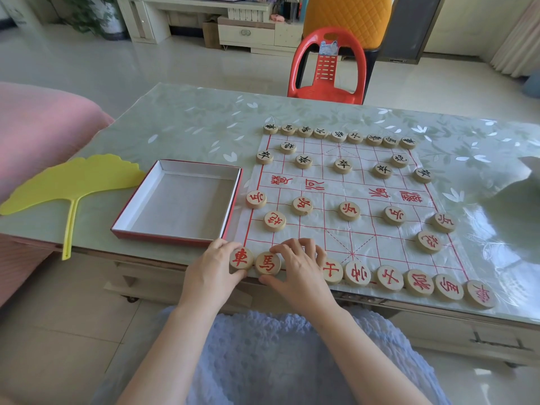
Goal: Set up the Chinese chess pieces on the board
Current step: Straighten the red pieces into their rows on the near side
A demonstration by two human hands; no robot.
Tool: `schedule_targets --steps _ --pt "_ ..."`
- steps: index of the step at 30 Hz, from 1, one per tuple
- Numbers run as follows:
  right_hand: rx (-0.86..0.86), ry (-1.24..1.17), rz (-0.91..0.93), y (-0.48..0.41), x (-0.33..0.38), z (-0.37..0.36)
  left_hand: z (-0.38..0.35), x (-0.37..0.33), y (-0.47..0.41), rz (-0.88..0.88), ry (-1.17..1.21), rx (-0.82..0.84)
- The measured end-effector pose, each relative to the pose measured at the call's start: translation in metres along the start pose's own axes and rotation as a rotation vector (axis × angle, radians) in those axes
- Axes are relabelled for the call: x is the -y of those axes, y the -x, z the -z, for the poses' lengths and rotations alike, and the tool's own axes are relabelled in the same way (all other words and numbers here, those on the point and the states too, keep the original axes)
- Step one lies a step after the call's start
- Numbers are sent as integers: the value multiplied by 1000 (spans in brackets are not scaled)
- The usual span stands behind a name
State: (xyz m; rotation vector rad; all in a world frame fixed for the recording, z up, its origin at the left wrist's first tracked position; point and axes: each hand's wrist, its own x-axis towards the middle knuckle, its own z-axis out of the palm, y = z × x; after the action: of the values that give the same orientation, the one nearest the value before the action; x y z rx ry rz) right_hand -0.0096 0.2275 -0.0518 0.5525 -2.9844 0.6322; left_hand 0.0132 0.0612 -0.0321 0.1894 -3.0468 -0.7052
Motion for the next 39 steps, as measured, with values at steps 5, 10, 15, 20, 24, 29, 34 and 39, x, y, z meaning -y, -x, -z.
schedule_targets --steps 5,10,15,20,24,29,34,39 --pt "20 -9 -10 -1 0 0 -1 0 -1 5 -7 -7" --pt "19 -29 -19 -1 0 0 -1 -1 0 5 -7 -4" --pt "27 -26 -21 0 -1 1 -1 -1 0 7 -6 3" --pt "22 -3 -10 0 -1 1 -1 -2 1 8 -4 -1" --pt "16 -1 -6 1 -2 0 -1 -2 1 8 -7 6" --pt "28 -28 -9 3 -6 10 5 -10 5 -23 31 -51" --pt "-147 -223 -189 24 -53 49 1 -29 9 -135 156 -58" --pt "-144 -186 -262 48 -83 67 -18 -56 5 -215 135 41"
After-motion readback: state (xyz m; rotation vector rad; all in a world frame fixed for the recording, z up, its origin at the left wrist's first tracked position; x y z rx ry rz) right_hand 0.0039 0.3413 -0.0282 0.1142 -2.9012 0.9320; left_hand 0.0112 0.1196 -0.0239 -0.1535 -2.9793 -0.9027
